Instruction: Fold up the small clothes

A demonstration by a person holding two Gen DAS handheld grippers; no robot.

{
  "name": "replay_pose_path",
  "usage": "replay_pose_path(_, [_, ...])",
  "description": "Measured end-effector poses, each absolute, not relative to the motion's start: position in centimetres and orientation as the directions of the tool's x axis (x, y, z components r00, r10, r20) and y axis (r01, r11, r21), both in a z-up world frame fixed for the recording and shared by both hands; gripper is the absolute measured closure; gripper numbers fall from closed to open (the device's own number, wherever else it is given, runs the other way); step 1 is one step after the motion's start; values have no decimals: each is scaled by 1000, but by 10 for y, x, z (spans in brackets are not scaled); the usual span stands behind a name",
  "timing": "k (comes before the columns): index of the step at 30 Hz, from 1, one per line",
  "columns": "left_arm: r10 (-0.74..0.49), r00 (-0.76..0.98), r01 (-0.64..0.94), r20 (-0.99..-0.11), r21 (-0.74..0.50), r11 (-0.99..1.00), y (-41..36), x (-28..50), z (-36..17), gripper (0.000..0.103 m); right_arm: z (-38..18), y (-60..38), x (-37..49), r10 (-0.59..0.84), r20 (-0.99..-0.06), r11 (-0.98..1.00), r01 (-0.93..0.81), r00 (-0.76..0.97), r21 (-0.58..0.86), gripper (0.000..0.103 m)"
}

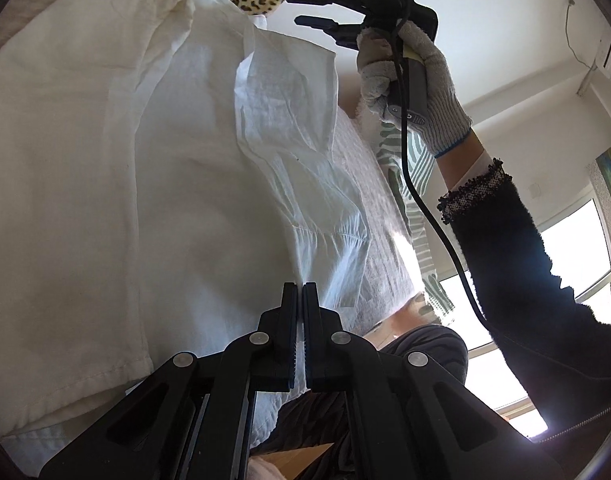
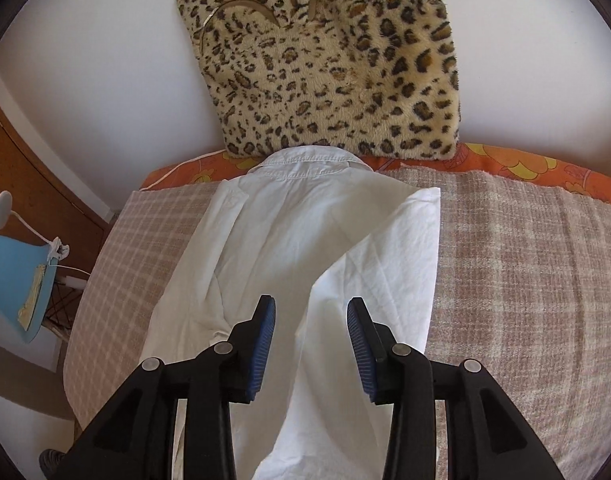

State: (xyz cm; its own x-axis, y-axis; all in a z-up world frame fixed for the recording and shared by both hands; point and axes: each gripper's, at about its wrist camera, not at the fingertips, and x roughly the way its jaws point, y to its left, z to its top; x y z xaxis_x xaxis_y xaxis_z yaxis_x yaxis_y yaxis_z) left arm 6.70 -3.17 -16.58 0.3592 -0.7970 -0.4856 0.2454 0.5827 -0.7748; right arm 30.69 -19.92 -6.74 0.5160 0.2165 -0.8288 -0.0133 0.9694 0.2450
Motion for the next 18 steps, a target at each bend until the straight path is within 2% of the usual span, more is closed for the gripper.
replay_pose_path(5, [-785,367,257,-499,-757,601,-36,80,-159,101,-57,-243,234,225,-821,950,68,525,304,61])
replay_pose_path(10, [-763,376,239,-525,-741,628,-27,85,-152,83,-61,-249,160,255,-827,942,65,502,330,61])
replay_pose_path(18, [-784,332,250,-524,-753,609,-39,95,-150,82,-96,-225,70,367,-843,911,31,394,411,61])
